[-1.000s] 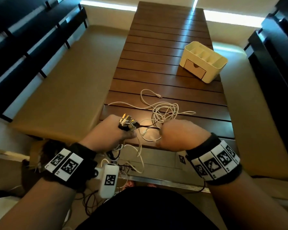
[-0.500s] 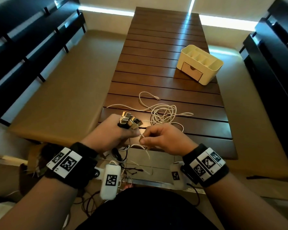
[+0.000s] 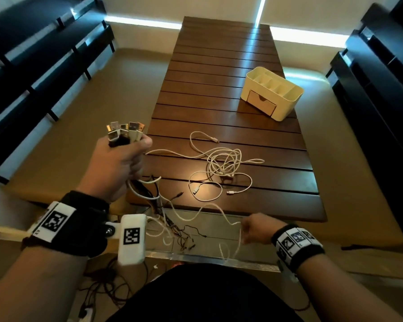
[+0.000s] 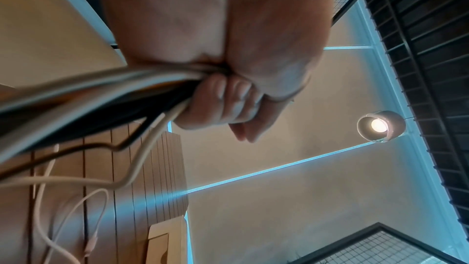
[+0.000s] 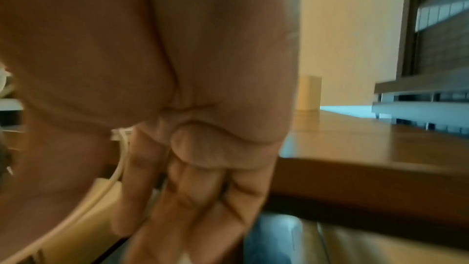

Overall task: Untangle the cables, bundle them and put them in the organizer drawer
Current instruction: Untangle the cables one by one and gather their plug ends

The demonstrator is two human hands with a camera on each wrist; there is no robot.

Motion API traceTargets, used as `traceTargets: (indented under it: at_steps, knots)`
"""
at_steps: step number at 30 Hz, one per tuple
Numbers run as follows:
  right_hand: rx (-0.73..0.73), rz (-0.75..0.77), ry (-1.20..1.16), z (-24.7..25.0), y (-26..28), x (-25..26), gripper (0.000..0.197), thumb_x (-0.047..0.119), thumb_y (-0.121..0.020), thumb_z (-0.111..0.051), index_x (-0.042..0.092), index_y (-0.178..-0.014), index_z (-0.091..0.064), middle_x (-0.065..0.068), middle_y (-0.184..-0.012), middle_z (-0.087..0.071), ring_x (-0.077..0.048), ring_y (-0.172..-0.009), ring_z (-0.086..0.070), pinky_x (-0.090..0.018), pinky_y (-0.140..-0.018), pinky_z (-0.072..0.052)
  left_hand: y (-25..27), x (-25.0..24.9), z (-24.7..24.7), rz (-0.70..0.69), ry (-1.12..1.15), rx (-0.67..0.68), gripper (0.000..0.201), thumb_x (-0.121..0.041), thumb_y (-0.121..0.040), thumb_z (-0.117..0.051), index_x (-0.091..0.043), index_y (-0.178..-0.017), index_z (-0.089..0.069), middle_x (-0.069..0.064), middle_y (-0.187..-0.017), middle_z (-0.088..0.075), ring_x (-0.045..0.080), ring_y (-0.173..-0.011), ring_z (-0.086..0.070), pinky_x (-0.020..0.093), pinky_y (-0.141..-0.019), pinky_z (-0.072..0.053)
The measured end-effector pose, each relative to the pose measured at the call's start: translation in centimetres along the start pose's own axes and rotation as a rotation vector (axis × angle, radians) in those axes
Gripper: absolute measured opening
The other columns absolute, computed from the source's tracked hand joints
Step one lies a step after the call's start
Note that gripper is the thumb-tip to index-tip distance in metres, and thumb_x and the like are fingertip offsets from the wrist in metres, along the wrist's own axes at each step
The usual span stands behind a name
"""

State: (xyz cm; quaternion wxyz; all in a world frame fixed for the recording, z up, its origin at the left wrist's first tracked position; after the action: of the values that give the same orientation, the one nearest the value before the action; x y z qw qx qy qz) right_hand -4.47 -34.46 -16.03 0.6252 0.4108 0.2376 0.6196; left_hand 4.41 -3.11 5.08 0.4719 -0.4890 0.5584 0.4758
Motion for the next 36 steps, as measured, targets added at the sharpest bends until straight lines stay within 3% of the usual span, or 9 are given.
traceTargets:
  at_steps: [4,9,13,20,23,27,31,34,36]
  knots:
    - [-0.074,-0.056,0.111,3.9,2.9,0.8,0.073,0.054,-0.076,-0.079,0.020,-0.135,-0.054,-0.001,-0.134,-0.058,-0.021,-0.116,-0.059,-0.036,-0.096,-0.051,0.3,0.7,-0.8,0.018,-0.026,0.015,0.008,-0.012,-0.095,-0.061,-0.011,-0.088,-0.062,-0.001,-0.055,-0.031,0.012,-0.042,-0.025,0.021,-0.042,-0.025]
    - [-0.349,0.579,-0.435,10.3,9.2,10.3,0.077,0.046,-0.073,-0.084,0.035,-0.141,-0.050,0.018,-0.139,-0.054,0.007,-0.124,-0.049,-0.025,-0.108,-0.041,1.3,1.3,-4.9,0.039,0.030,0.077,0.011,-0.010,-0.095,-0.060,-0.011,-0.084,-0.059,0.000,-0.054,-0.029,0.011,-0.041,-0.024,0.020,-0.041,-0.027]
    - [-0.267,0.745,-0.499,9.5,9.1,15.4,0.084,0.050,-0.070,-0.083,0.035,-0.144,-0.046,0.015,-0.146,-0.050,-0.001,-0.135,-0.044,-0.035,-0.115,-0.036,2.0,0.7,-8.5,0.029,0.137,0.176,0.012,-0.014,-0.097,-0.059,-0.010,-0.086,-0.055,-0.002,-0.053,-0.029,0.010,-0.040,-0.026,0.022,-0.040,-0.028]
    - [-0.100,0.767,-0.635,7.1,8.9,18.3,0.014,0.036,-0.093,-0.066,0.030,-0.105,-0.059,-0.016,-0.094,-0.070,-0.040,-0.086,-0.068,-0.058,-0.083,-0.056,0.7,-1.0,-8.2,-0.003,0.280,0.173,0.018,-0.018,-0.096,-0.059,-0.018,-0.080,-0.053,-0.005,-0.054,-0.030,0.008,-0.042,-0.030,0.020,-0.041,-0.032]
    - [-0.080,0.754,-0.684,6.3,8.9,19.0,0.011,0.024,-0.101,-0.056,0.027,-0.092,-0.051,-0.004,-0.073,-0.058,-0.027,-0.066,-0.061,-0.039,-0.064,-0.054,0.2,-0.3,-7.4,0.023,0.282,0.116,0.021,-0.020,-0.096,-0.060,-0.020,-0.076,-0.054,-0.005,-0.053,-0.031,0.008,-0.042,-0.032,0.021,-0.042,-0.034]
    - [-0.294,0.727,-0.636,7.2,7.5,18.6,0.015,0.028,-0.099,-0.057,0.032,-0.086,-0.052,0.008,-0.067,-0.055,-0.007,-0.057,-0.050,-0.035,-0.061,-0.045,-0.2,0.3,-6.7,0.022,0.183,0.036,0.022,-0.037,-0.091,-0.062,-0.016,-0.086,-0.058,-0.001,-0.053,-0.047,0.016,-0.052,-0.052,0.027,-0.054,-0.045]
    - [-0.328,0.728,-0.538,6.1,6.7,18.5,0.009,0.033,-0.099,-0.060,0.029,-0.103,-0.053,0.010,-0.077,-0.059,0.002,-0.065,-0.054,-0.031,-0.066,-0.047,0.2,1.7,-6.5,0.113,0.083,0.068,0.042,-0.051,-0.081,-0.061,-0.011,-0.093,-0.060,0.006,-0.065,-0.064,0.031,-0.080,-0.072,0.040,-0.072,-0.057]
    - [-0.200,0.733,-0.312,5.3,6.7,18.6,0.041,0.033,-0.092,-0.070,0.025,-0.128,-0.052,0.005,-0.115,-0.060,-0.011,-0.102,-0.060,-0.036,-0.091,-0.052,1.5,2.7,-6.3,0.163,0.124,0.098,0.038,-0.047,-0.083,-0.064,-0.011,-0.091,-0.055,0.002,-0.056,-0.050,0.022,-0.056,-0.061,0.037,-0.061,-0.057]
    - [-0.163,0.692,-0.237,6.2,6.6,17.7,0.065,0.031,-0.088,-0.073,0.031,-0.146,-0.043,0.006,-0.143,-0.043,-0.014,-0.126,-0.048,-0.037,-0.107,-0.044,2.0,3.4,-5.6,0.156,0.122,0.078,0.038,-0.045,-0.084,-0.066,-0.010,-0.093,-0.053,-0.002,-0.053,-0.043,0.016,-0.047,-0.050,0.032,-0.055,-0.051]
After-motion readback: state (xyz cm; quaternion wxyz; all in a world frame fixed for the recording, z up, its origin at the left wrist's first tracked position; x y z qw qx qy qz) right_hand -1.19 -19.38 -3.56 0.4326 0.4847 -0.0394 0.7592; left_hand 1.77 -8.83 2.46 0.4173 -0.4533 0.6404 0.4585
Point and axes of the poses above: each hand's wrist, its own y-axis away from the middle knuckle, its own z-axis out of the back of the hand, x = y × z, the point moved 9 cm from there along -y, towards the middle knuckle
